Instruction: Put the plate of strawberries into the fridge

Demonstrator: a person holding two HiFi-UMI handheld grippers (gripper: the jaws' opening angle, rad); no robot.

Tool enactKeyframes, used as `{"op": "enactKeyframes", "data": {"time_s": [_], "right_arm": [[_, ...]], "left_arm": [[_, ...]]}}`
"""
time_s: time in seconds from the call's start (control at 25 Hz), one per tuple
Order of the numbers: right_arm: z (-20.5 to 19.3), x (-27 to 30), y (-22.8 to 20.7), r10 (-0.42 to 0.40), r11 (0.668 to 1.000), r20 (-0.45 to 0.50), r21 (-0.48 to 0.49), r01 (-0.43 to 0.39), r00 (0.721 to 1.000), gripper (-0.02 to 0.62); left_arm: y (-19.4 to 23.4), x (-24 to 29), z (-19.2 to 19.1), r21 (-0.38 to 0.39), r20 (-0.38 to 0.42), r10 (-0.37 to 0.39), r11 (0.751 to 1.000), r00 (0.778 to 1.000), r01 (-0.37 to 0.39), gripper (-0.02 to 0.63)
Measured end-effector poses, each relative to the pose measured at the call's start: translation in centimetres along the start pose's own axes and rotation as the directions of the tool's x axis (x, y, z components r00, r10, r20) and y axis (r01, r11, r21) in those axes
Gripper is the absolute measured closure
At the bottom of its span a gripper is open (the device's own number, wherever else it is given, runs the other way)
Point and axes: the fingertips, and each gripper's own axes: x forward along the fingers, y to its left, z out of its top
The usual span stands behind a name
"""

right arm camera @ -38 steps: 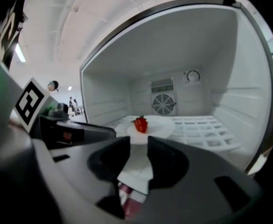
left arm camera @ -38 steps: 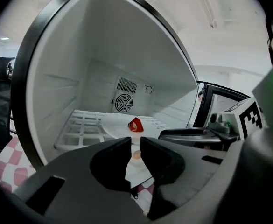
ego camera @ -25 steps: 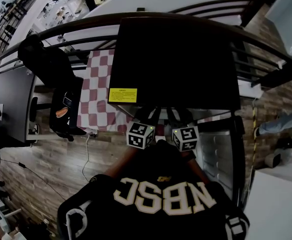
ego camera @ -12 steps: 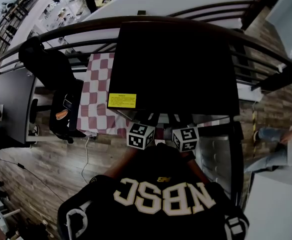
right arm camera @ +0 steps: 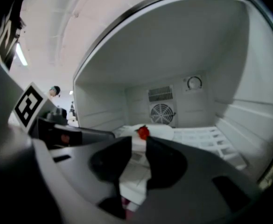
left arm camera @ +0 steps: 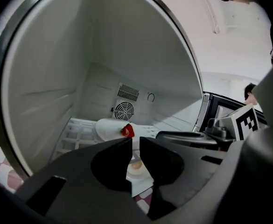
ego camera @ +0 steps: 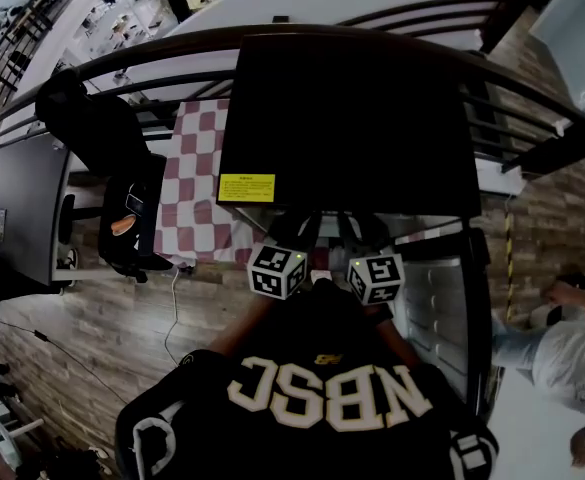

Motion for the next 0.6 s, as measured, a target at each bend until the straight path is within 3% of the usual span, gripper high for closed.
{"op": "enactKeyframes", "data": {"time_s": [0.28, 0.6], "right_arm": [[1.6, -2.4, 1.3, -0.024, 0.999, 0.096, -0.023, 0.026, 0.995, 0.551], [3.1, -3.9, 3.3, -0.010, 0.998, 0.140, -0.060, 0.019, 0.990, 0.574]], "left_arm": [[-1.5, -2.0, 1.5, 0.080, 0.085, -0.014, 0.997, 0.996, 0.007, 0.571], [-2.5, -4.0, 2.3, 0.081, 0.136, -0.049, 0.996, 0.989, 0.038, 0.590]]}}
